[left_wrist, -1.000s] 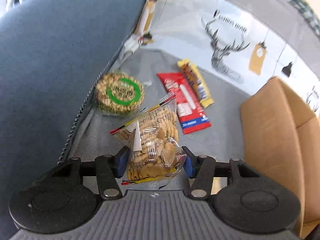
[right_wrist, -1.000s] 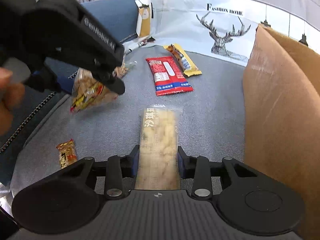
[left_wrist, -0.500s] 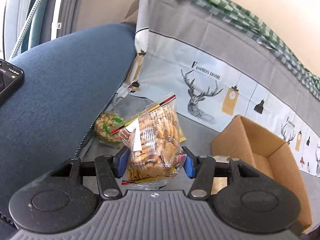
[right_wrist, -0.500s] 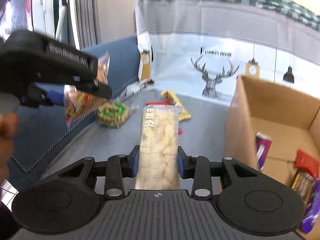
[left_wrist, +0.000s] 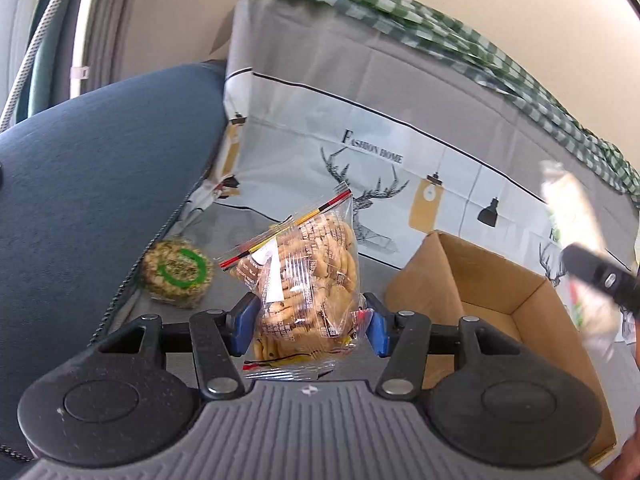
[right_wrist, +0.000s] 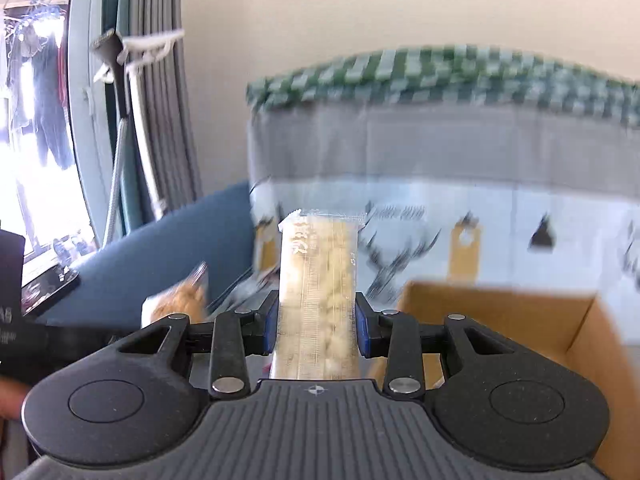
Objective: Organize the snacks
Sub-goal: 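Carry the rice-cake bar with the right tool while the left tool carries the biscuit bag over the box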
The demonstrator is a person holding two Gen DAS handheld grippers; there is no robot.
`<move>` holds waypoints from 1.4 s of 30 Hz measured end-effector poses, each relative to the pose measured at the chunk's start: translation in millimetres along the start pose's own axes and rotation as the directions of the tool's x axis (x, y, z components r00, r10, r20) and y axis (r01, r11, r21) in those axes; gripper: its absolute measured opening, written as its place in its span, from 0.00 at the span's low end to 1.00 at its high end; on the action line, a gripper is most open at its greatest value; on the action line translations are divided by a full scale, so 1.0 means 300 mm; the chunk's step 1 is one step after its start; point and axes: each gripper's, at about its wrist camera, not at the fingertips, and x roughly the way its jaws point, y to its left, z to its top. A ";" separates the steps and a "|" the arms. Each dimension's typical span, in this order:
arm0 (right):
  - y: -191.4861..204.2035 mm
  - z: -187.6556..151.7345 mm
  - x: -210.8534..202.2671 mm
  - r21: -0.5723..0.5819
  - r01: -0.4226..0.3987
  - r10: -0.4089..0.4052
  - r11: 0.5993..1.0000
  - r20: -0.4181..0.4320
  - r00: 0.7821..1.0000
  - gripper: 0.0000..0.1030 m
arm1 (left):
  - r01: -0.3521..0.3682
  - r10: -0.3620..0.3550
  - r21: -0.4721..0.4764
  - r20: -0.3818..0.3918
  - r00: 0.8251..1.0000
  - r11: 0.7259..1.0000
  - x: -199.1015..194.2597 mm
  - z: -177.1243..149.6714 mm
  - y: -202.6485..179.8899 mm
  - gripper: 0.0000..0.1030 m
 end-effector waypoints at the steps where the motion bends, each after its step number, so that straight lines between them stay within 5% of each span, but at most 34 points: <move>1: -0.031 0.006 -0.009 0.000 0.013 -0.013 1.000 0.015 1.000 0.37 | 0.004 -0.004 0.009 0.003 1.000 1.000 0.006 -0.002 -0.013 0.58; 4: -0.136 -0.019 -0.036 0.065 0.062 -0.065 0.996 0.037 0.997 0.37 | 0.026 -0.027 0.029 0.016 1.000 0.999 0.023 -0.003 -0.062 0.58; 8: -0.256 -0.075 -0.050 0.154 0.147 -0.142 0.977 -0.039 0.989 0.37 | 0.080 -0.082 0.045 0.039 0.996 0.996 0.045 -0.004 -0.134 0.58; 19: -0.468 -0.131 -0.137 0.188 0.278 -0.276 0.942 -0.035 0.960 0.37 | 0.235 -0.242 0.110 0.053 0.969 0.966 0.104 -0.041 -0.346 0.58; 29: -0.538 -0.180 -0.192 0.173 0.334 -0.330 0.927 -0.054 0.943 0.37 | 0.328 -0.354 0.222 0.091 0.931 0.918 0.086 -0.108 -0.515 0.58; 42: -0.530 -0.181 -0.172 0.144 0.343 -0.337 0.928 -0.064 0.939 0.37 | 0.355 -0.376 0.237 0.048 0.926 0.904 0.112 -0.147 -0.561 0.58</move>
